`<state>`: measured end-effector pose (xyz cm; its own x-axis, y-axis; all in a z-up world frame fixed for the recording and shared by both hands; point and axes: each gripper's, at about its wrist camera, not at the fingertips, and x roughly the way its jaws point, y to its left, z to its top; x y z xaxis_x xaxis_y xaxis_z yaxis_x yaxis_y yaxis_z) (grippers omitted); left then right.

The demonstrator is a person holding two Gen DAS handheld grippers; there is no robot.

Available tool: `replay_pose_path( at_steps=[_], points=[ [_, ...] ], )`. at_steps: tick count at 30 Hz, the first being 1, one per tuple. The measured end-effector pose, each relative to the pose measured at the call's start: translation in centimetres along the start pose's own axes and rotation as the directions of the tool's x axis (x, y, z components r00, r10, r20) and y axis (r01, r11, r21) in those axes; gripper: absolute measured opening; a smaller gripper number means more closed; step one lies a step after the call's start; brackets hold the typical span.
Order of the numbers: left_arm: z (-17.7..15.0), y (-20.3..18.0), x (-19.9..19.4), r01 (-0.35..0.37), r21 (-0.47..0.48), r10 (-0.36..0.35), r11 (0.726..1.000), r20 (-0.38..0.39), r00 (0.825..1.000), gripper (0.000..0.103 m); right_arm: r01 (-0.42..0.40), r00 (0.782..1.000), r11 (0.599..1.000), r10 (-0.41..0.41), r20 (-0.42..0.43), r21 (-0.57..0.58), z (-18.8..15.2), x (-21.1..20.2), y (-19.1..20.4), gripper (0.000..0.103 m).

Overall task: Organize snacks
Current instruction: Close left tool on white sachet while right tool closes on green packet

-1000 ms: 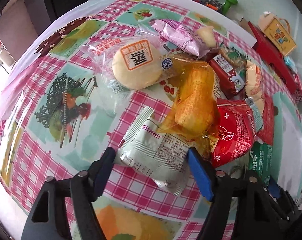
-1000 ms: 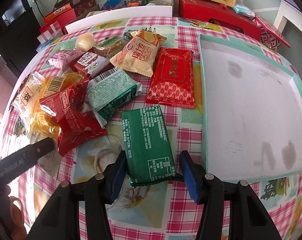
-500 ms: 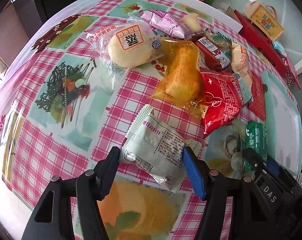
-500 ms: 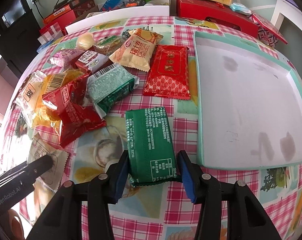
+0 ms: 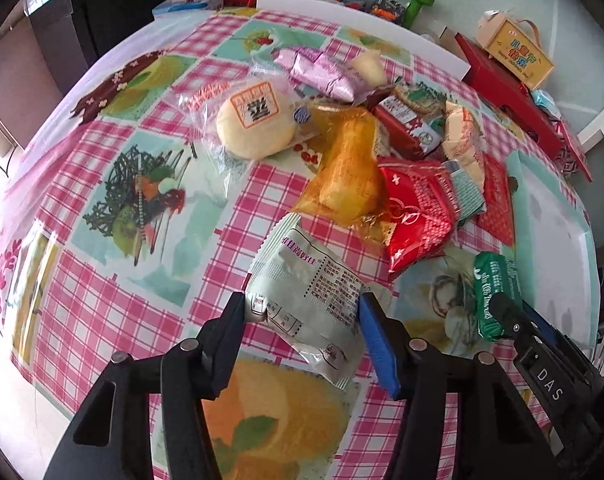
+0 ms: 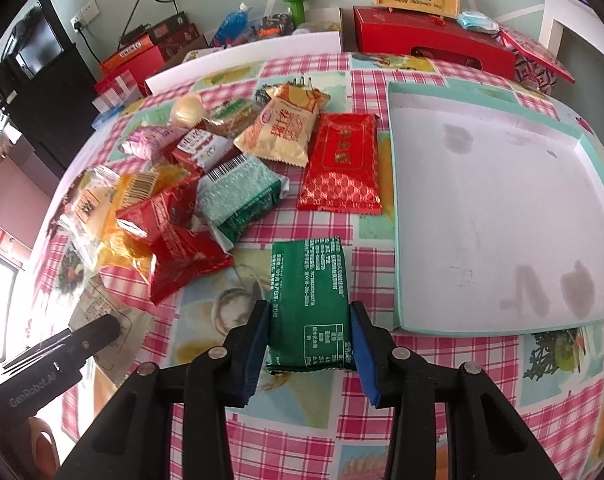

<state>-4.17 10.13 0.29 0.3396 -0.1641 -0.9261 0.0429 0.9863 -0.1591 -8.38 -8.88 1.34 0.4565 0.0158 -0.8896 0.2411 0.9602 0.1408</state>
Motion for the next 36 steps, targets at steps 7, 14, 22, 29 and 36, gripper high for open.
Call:
replay_pose_path(
  at_steps=[7, 14, 22, 29, 36],
  points=[
    [0.3, 0.6, -2.3, 0.005, 0.008, -0.005, 1.0, 0.049, 0.999, 0.058, -0.033, 0.998, 0.999, 0.033, 0.053, -0.001, 0.5, -1.5, 0.0, 0.037],
    [0.4, 0.3, -3.0, -0.004, 0.02, 0.003, 1.0, 0.067, 0.998, 0.058, -0.023, 1.0, 1.0, 0.023, 0.015, 0.009, 0.4, -0.5, -0.5, 0.037],
    [0.2, 0.2, -0.5, 0.019, 0.022, -0.019, 1.0, 0.012, 1.0, 0.058, -0.002, 1.0, 1.0, 0.002, 0.016, 0.017, 0.9, 0.4, -0.7, 0.054],
    [0.4, 0.3, 0.3, 0.044, 0.016, -0.045, 0.999, 0.004, 0.999, 0.058, 0.027, 1.0, 0.999, -0.027, -0.005, -0.047, 1.1, 2.3, 0.5, 0.054],
    [0.5, 0.1, 0.8, 0.068, 0.019, -0.068, 0.997, -0.007, 0.998, 0.058, 0.099, 0.995, 0.988, -0.099, 0.005, -0.116, 0.9, 3.6, 1.3, 0.058]
  ],
)
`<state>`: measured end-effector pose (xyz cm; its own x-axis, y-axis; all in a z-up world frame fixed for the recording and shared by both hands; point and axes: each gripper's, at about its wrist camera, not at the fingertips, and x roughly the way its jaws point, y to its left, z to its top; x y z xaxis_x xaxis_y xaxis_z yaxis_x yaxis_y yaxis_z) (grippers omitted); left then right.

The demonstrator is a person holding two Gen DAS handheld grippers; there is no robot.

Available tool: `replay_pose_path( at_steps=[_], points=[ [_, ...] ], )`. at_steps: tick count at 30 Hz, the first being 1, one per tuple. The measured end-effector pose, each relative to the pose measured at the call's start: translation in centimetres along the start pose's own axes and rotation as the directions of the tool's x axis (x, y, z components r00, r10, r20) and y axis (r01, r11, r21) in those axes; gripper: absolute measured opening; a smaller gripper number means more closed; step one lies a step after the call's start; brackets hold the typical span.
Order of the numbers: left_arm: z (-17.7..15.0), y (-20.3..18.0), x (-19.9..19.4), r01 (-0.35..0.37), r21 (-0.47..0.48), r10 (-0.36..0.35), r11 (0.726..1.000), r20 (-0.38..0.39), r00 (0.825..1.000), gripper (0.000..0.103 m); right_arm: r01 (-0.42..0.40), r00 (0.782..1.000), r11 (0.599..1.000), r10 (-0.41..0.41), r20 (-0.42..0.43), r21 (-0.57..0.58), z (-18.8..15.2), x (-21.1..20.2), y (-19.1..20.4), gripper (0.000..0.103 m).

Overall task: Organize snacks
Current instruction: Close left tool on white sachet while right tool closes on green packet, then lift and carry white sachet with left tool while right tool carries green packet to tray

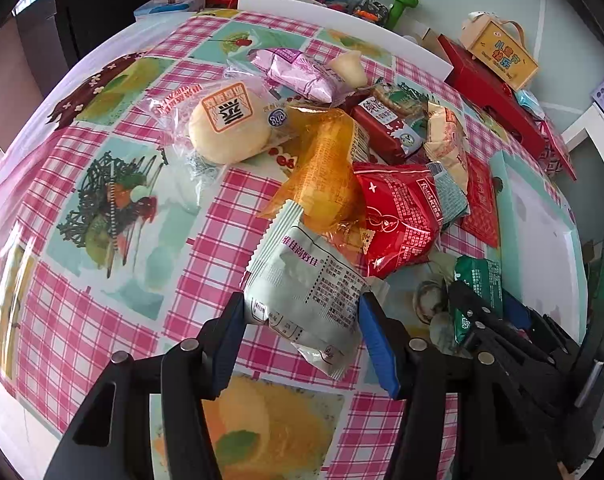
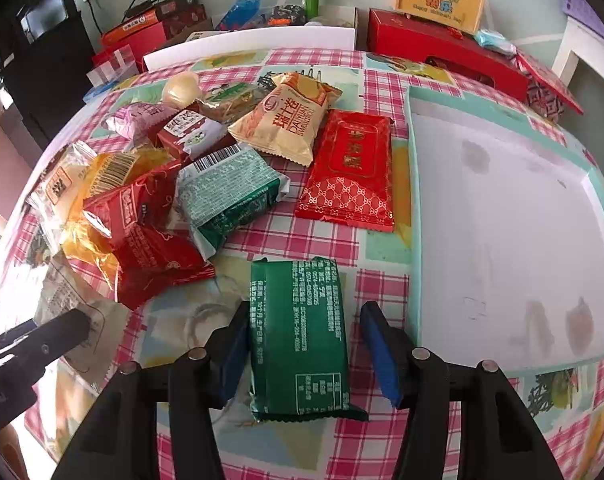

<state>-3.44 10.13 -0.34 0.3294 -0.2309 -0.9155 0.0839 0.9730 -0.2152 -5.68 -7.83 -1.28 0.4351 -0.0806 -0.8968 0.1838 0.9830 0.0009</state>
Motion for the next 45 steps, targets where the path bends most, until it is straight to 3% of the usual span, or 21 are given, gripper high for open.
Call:
replay_pose_path(
  at_steps=[4, 7, 17, 25, 35, 45],
  points=[
    [0.2, -0.1, 0.2, 0.006, -0.004, -0.006, 1.0, -0.002, 1.0, 0.058, 0.014, 1.0, 1.0, -0.014, 0.01, -0.022, -0.2, 0.0, 0.4, 0.057],
    [0.1, 0.1, 0.2, 0.007, -0.006, -0.007, 1.0, 0.0, 1.0, 0.058, 0.01, 1.0, 0.999, -0.009, 0.011, -0.034, -0.3, -0.2, 0.7, 0.044],
    [0.0, 0.2, -1.2, -0.019, -0.002, 0.019, 1.0, 0.029, 0.999, 0.058, 0.011, 1.0, 1.0, -0.01, 0.018, -0.028, -0.6, -1.2, 0.7, 0.042],
    [0.2, -0.7, -4.2, -0.051, 0.032, 0.048, 0.998, 0.097, 0.994, 0.058, -0.018, 0.991, 1.0, 0.016, 0.132, 0.017, 0.4, -4.9, -0.2, 0.042],
    [2.4, -7.3, -6.9, -0.019, 0.157, -0.01, 0.987, 0.18, 0.984, 0.058, -0.006, 0.975, 0.99, -0.025, 0.22, 0.138, 2.5, -7.0, -4.4, 0.038],
    [4.1, -13.1, -4.9, -0.004, 0.226, -0.029, 0.974, 0.145, 0.989, 0.058, -0.022, 0.979, 0.938, -0.051, 0.199, 0.347, 2.5, -6.1, -12.1, 0.035]
  ],
)
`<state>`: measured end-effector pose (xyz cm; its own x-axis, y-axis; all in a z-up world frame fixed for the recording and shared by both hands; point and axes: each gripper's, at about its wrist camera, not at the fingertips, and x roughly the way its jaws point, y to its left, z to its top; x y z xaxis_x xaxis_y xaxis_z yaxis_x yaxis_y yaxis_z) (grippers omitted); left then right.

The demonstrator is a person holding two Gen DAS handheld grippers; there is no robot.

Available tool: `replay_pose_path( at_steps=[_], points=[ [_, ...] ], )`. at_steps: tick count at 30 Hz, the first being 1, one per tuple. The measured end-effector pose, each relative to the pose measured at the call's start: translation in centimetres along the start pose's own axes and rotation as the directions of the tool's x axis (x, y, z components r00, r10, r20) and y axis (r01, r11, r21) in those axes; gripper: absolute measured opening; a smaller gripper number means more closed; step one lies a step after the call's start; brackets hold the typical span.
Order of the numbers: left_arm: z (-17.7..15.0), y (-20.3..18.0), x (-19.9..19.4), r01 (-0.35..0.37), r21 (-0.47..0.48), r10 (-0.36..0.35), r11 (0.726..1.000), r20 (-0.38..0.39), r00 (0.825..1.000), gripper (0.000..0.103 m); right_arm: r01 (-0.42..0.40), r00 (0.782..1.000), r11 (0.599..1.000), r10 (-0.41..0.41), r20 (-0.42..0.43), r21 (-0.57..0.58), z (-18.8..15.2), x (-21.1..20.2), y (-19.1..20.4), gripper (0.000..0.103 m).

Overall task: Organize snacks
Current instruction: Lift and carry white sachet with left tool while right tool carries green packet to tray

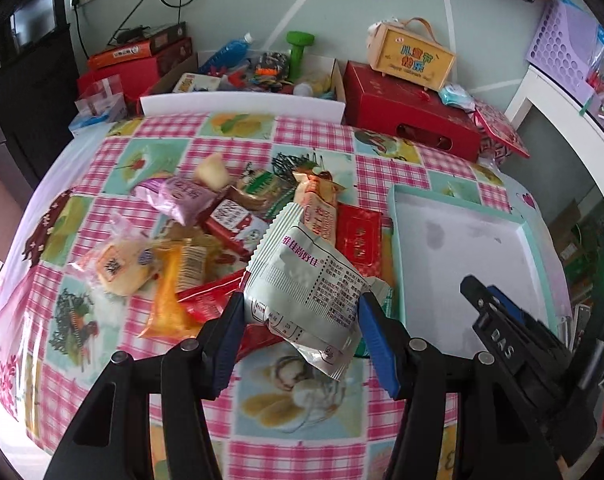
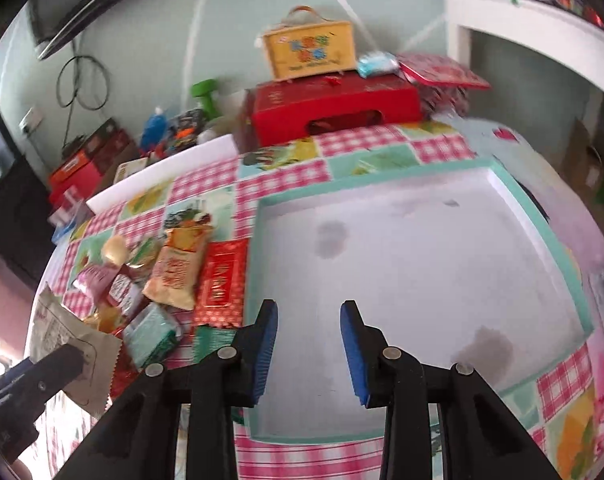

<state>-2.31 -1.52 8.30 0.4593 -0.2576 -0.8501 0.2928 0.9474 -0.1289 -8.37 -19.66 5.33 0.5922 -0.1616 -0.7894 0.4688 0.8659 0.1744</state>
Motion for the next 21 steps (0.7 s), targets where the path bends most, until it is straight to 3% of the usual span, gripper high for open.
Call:
replay_pose_path(
  at_steps=[3, 7, 13, 18, 21],
  points=[
    [0.6, 0.0, 1.2, -0.019, -0.042, 0.018, 0.999, -0.025, 1.0, 0.058, -0.029, 0.999, 1.0, 0.03, -0.029, 0.004, -0.1, 0.5, 0.0, 0.035],
    [1.5, 0.8, 2.5, -0.045, -0.08, 0.041, 0.996, -0.046, 0.998, 0.058, -0.122, 0.99, 0.99, 0.117, -0.073, -0.074, -0.6, 1.3, 2.7, 0.035],
    [2.7, 3.6, 2.9, -0.097, -0.146, 0.094, 0.984, -0.029, 0.995, 0.059, -0.182, 0.977, 0.974, 0.165, -0.135, -0.131, -1.8, 2.7, 5.3, 0.037],
    [2.0, 4.9, 4.1, -0.053, -0.177, 0.043, 0.983, -0.062, 0.997, 0.059, -0.183, 0.974, 0.971, 0.158, -0.163, -0.155, -2.6, 3.7, 6.1, 0.041],
    [1.9, 5.8, 4.1, -0.037, -0.2, 0.025, 0.979, -0.064, 0.998, 0.059, -0.186, 0.972, 0.964, 0.152, -0.178, -0.188, -3.2, 4.1, 7.1, 0.052]
  ],
)
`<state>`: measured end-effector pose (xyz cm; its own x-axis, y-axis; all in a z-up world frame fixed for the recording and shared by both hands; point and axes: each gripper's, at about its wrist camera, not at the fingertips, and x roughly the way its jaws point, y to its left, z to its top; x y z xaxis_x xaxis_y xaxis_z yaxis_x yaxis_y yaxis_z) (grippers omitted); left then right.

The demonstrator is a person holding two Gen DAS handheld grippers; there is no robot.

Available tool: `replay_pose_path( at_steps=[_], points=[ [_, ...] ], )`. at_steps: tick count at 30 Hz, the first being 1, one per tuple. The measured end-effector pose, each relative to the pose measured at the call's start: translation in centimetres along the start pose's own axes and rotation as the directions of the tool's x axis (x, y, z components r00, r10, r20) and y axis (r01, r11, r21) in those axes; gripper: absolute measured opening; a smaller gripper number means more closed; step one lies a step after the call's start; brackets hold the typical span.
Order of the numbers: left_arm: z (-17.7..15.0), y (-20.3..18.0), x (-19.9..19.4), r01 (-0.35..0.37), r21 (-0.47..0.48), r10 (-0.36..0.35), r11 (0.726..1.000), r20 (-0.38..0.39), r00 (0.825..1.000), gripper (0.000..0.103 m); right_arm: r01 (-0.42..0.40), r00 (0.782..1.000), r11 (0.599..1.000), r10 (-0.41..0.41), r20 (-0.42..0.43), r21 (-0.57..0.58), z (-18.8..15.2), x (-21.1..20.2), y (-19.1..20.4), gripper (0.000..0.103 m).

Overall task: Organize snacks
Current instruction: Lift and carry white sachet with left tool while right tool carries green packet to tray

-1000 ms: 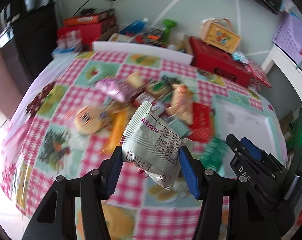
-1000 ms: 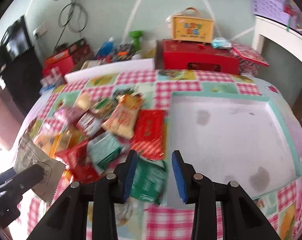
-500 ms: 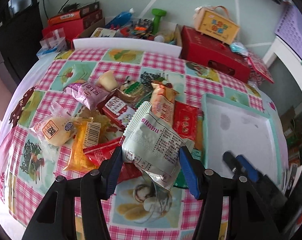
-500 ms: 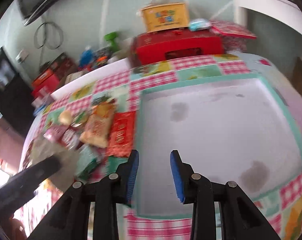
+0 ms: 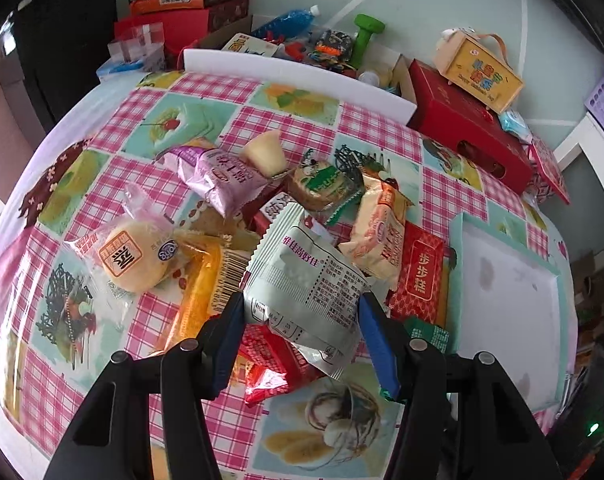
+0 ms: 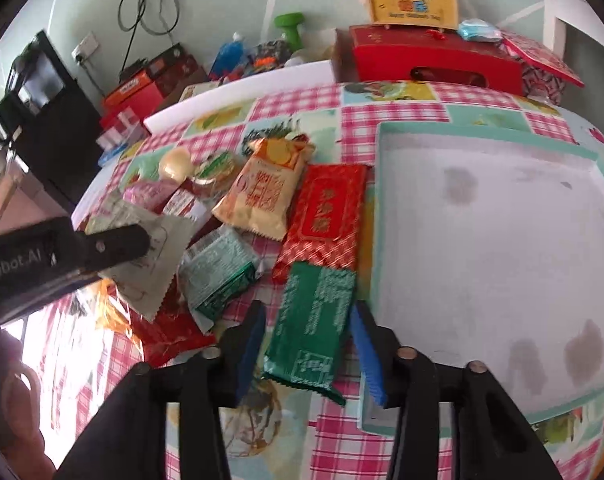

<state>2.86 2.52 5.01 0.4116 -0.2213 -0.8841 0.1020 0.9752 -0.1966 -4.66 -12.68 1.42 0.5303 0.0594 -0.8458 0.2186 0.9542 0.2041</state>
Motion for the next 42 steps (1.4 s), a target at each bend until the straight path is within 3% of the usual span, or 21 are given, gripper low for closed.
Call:
replay_pose_path(
  at_steps=[6, 10, 12, 17, 22, 30, 34, 37, 42],
  points=[
    [0.1, 1.0, 0.1, 0.031, -0.031, -0.032, 0.999, -0.008, 0.999, 0.059, 0.08, 0.997, 0.995, -0.081, -0.008, -0.055, 0.0, 1.2, 1.3, 0.054],
    [0.1, 1.2, 0.1, 0.046, -0.039, -0.046, 0.998, -0.009, 0.999, 0.059, 0.043, 0.998, 0.995, -0.046, -0.041, -0.085, -0.2, 2.0, 2.4, 0.054],
    [0.1, 1.2, 0.1, 0.047, -0.04, -0.048, 0.998, -0.009, 0.999, 0.059, 0.066, 0.996, 0.992, -0.072, -0.054, -0.112, -0.5, 2.5, 2.8, 0.053],
    [0.1, 1.0, 0.1, 0.049, -0.029, -0.049, 0.998, -0.01, 0.999, 0.059, 0.116, 0.99, 0.983, -0.126, -0.062, -0.14, -0.8, 3.5, 3.1, 0.043],
    [0.1, 0.8, 0.0, 0.043, -0.024, -0.043, 0.999, -0.007, 0.999, 0.059, 0.13, 0.989, 0.983, -0.137, -0.047, -0.132, -0.9, 3.2, 3.1, 0.043],
    [0.3, -0.1, -1.8, 0.057, 0.006, -0.058, 0.998, 0.057, 0.997, 0.059, 0.081, 0.993, 0.992, -0.072, 0.099, -0.095, 0.0, -2.2, 2.8, 0.043],
    [0.0, -2.5, -1.8, 0.084, 0.072, -0.088, 0.994, 0.062, 0.994, 0.059, 0.151, 0.978, 0.988, -0.144, 0.154, -0.032, 0.7, -4.2, 0.4, 0.043],
    [-0.4, -5.0, -1.3, 0.111, 0.14, -0.12, 0.984, 0.055, 0.991, 0.059, 0.195, 0.968, 0.978, -0.204, 0.144, 0.074, 1.3, -4.6, -3.2, 0.043],
    [-0.7, -10.7, 0.6, 0.159, 0.251, -0.169, 0.955, 0.022, 0.985, 0.059, 0.282, 0.938, 0.928, -0.319, 0.132, 0.243, 2.6, -5.0, -9.7, 0.043]
  ],
)
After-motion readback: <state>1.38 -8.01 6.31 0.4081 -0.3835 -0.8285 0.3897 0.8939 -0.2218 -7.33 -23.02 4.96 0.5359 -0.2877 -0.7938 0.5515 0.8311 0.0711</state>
